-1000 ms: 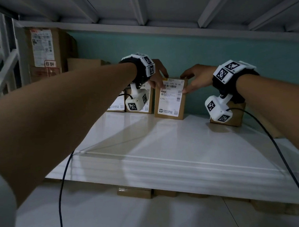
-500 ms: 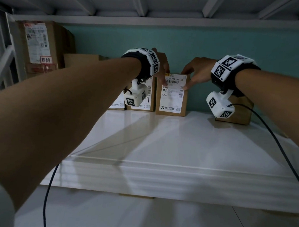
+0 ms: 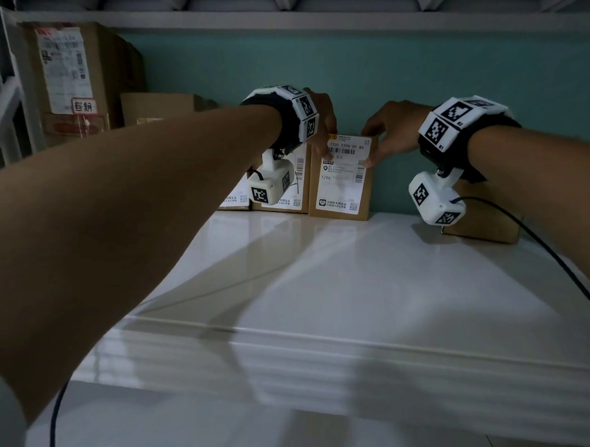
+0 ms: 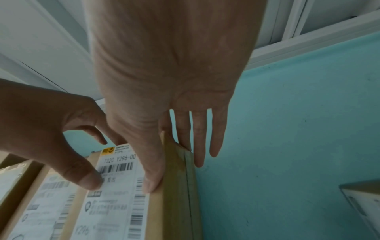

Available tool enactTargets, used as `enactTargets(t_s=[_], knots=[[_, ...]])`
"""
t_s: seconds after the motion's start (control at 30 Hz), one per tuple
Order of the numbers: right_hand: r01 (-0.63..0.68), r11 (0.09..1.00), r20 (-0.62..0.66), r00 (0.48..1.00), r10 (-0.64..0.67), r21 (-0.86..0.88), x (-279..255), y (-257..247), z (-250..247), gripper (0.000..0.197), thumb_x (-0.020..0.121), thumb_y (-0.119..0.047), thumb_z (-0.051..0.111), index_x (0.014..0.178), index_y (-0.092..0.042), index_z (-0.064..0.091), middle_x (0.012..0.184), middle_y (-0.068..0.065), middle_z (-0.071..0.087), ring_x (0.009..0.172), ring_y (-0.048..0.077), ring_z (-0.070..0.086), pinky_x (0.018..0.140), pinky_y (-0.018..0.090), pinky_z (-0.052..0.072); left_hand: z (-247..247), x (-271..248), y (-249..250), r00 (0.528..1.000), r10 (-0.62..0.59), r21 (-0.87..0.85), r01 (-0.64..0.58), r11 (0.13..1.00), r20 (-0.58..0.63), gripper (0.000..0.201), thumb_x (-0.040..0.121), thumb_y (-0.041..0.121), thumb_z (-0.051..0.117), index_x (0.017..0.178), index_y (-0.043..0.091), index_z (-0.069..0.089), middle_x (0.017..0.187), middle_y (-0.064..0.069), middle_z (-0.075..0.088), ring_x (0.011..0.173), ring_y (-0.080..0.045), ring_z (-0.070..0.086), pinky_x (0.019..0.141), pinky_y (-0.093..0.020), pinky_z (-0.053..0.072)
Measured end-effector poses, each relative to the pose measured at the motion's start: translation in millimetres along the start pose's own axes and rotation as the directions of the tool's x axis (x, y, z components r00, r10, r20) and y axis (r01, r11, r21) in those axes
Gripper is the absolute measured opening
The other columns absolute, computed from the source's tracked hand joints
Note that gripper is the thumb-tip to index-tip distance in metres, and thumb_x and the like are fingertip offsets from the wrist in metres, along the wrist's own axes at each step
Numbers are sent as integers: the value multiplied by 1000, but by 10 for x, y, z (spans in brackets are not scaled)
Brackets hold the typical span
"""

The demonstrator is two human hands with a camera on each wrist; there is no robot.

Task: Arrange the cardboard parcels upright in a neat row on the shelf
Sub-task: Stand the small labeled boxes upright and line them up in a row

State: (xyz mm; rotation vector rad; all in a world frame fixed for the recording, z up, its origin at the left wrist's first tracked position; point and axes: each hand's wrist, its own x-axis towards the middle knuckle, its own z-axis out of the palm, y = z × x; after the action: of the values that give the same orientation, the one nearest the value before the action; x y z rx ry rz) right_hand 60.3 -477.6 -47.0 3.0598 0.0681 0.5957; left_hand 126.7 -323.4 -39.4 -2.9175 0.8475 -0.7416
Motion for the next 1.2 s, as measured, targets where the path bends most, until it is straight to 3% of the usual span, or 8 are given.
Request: enactTargets(t_s=[0.27,0.57,0.7,0.8,0.87,0.93,1.07,1.2], knots=[[-9,1000,4,1000,9,-18,114,20,42,67,73,-39,80,131,-16,57,134,5,58,119,24,56,90,28,43,45,101,-47,999,24,54,-26,998,31,58,77,50,73,128,24,61,121,-1,64,111,-23,59,81,-27,44],[9,997,2,1000,-9,-83,125,38,61,61,75,-39,78,128,-14,60,130,7,60,116,25,58,93,30,46,63,207,-37,998,20,135,-28,990,62,61,79,49,72,131,20,60,120,-2,66,109,-24,62,94,-35,50],[55,967,30,998,-49,-249,84,-8,81,54,83,-48,67,124,-12,61,123,10,63,108,29,61,87,33,50,102,286,-13,998,16,234,-29,972,57,66,82,52,68,136,17,53,128,-5,61,116,-26,57,97,-36,46],[39,935,69,998,-16,-352,44,-41,75,61,91,-51,55,135,-9,50,135,14,54,119,32,55,97,36,46,99,332,17,998,-11,272,-6,962,59,72,81,56,67,138,14,51,132,-7,58,119,-28,55,98,-37,44],[8,940,95,995,26,-342,-14,-45,36,76,92,-53,51,150,-10,27,152,13,35,137,32,38,111,38,33,90,350,28,995,-35,282,8,959,92,71,79,55,70,133,11,55,125,-8,62,112,-27,60,90,-34,45],[-21,950,92,994,52,-311,-109,-6,-9,87,90,-59,49,154,-13,12,159,9,21,145,28,24,116,38,23,88,348,37,995,-48,307,20,951,83,70,75,53,74,127,9,58,116,-9,65,102,-28,63,86,-35,50],[-69,941,58,994,93,-333,-307,224,-56,86,91,-58,47,155,-14,9,160,7,17,146,26,21,116,36,21,53,310,116,994,-77,300,51,953,76,73,73,55,75,125,7,59,115,-12,64,100,-31,63,86,-44,53],[-117,936,62,987,146,-332,-517,479,-162,86,90,-60,47,155,-16,9,161,5,15,147,25,19,118,35,19,46,263,154,985,-134,277,100,956,107,72,65,47,84,121,10,56,110,-13,64,94,-29,64,79,-40,53]])
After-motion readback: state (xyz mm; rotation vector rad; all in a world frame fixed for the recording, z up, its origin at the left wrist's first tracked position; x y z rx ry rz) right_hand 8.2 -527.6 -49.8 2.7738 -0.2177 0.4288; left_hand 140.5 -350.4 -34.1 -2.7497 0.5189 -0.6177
